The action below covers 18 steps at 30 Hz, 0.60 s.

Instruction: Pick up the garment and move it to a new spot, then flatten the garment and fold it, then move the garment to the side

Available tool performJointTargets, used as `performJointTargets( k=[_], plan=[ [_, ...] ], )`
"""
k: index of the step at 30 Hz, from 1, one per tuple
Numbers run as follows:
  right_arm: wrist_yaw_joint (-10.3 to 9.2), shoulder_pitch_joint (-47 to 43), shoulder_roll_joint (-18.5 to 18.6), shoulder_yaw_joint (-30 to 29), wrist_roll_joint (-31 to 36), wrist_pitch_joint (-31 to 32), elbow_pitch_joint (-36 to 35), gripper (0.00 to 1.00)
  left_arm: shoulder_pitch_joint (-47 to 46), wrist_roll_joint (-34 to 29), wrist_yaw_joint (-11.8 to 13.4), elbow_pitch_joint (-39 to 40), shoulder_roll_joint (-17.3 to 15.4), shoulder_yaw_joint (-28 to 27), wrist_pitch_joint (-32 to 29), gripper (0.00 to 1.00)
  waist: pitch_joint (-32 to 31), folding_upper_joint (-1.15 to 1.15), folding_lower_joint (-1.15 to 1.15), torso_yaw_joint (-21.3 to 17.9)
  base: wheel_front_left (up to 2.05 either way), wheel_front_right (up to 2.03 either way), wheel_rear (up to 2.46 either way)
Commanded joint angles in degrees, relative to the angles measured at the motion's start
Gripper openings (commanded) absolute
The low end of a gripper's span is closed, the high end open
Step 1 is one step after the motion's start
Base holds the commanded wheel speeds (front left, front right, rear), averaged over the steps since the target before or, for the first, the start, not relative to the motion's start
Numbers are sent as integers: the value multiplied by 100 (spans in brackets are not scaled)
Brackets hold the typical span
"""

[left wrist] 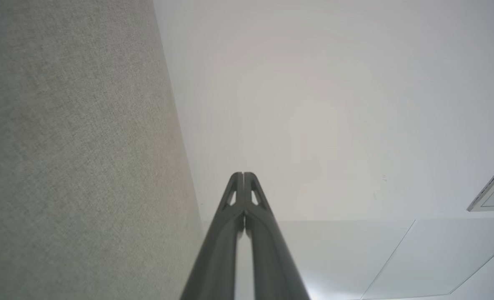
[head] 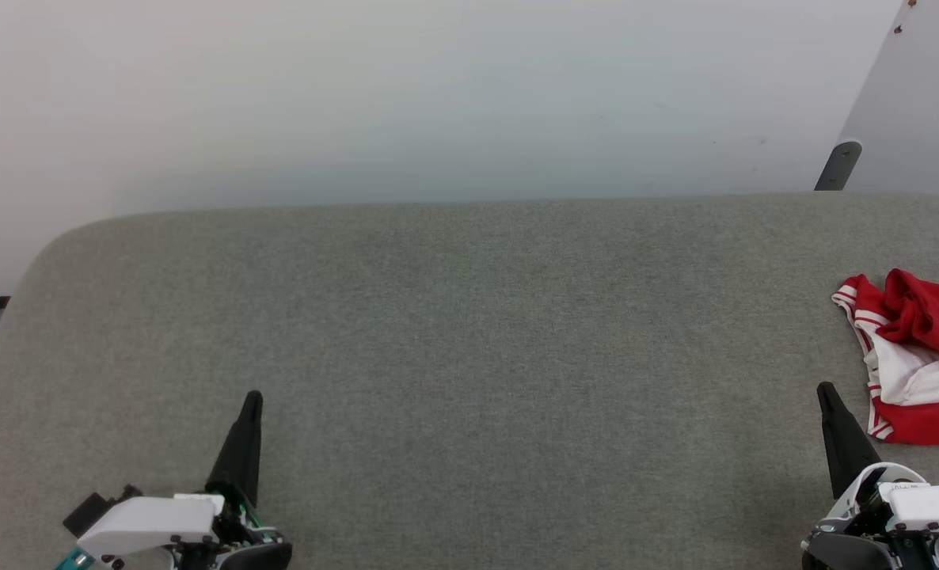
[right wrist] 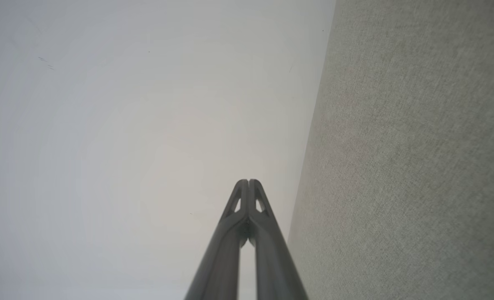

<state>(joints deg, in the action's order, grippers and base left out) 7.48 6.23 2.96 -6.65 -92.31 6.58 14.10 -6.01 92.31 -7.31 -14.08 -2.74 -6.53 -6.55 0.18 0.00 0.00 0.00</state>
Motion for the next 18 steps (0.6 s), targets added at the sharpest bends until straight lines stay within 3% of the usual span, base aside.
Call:
performJointTargets(
  k=[1, 18],
  plan=[
    [2, 17, -19, 20, -19, 6, 1, 0, -56, 18, -34, 5, -3, -14, -18, 0, 0, 0, 0, 0, 0, 0, 0],
    [2, 17, -20, 21, -19, 6, 1, 0, -55, 19, -34, 5, -4, -13, -17, 0, 0, 0, 0, 0, 0, 0, 0]
  ],
)
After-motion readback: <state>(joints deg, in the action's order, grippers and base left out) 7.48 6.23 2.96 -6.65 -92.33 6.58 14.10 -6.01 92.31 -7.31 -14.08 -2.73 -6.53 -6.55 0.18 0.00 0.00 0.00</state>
